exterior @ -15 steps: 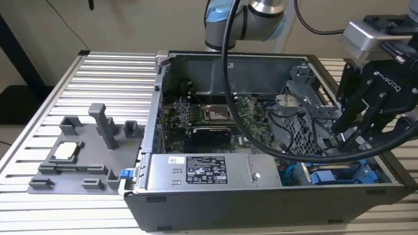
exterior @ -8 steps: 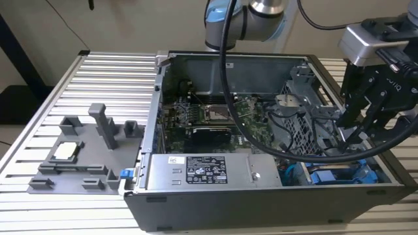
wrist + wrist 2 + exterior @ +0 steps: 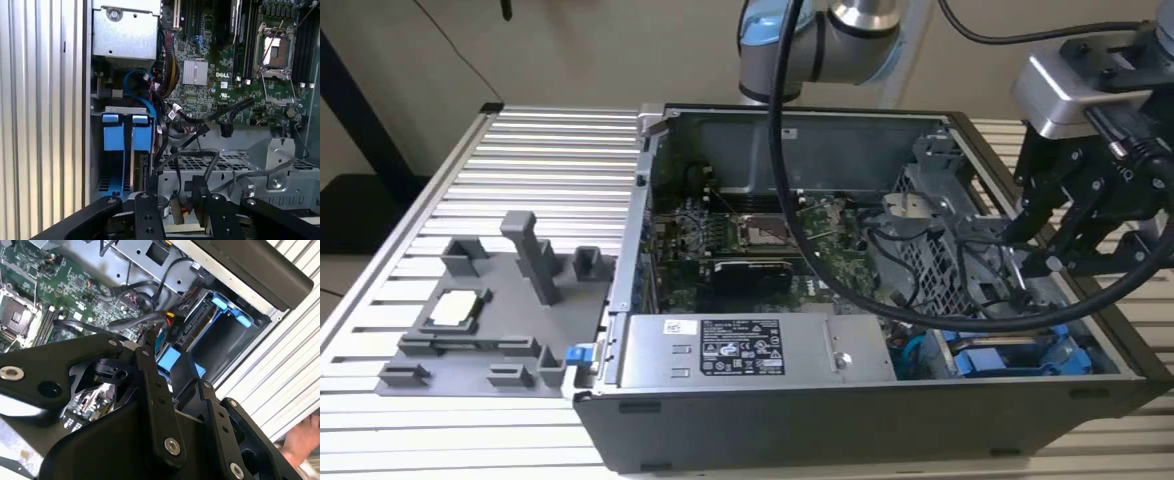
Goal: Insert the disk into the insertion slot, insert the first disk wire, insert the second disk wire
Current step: 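Insert the first disk wire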
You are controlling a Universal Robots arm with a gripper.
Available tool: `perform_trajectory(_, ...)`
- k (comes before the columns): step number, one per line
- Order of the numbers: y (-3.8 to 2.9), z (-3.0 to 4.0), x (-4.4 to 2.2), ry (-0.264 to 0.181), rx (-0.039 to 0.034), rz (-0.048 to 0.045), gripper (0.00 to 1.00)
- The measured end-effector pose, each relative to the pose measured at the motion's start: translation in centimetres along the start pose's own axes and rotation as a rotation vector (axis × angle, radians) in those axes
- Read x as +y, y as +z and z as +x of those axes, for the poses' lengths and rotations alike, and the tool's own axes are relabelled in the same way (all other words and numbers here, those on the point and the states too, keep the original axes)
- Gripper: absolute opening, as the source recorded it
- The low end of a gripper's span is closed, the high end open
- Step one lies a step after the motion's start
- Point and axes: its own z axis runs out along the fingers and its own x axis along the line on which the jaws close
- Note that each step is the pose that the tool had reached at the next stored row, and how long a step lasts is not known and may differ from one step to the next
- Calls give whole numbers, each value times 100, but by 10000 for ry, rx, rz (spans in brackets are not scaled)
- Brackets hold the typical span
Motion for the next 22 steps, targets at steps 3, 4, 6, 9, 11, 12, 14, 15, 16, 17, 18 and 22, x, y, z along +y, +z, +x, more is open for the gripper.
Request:
perform_trajectory(3,2,7,-44,0,-1,0,40)
perform_trajectory(4,4,10,-61,-4,-2,0,40)
perform_trajectory(6,8,14,-101,-17,-2,-3,40)
perform_trajectory(9,16,16,-151,-57,-20,-6,40)
perform_trajectory(11,19,17,-151,-62,-19,2,40)
perform_trajectory(12,18,17,-151,-62,-18,2,40)
perform_trajectory(14,20,17,-151,-63,-20,2,40)
perform_trajectory(15,20,17,-151,-67,-19,2,40)
perform_trajectory(16,24,18,-152,-83,-21,1,40)
perform_trajectory(17,29,19,-152,-118,-28,7,40)
perform_trajectory(18,33,20,-153,-160,-40,18,40)
perform_trajectory(22,46,23,-176,-311,-89,38,40)
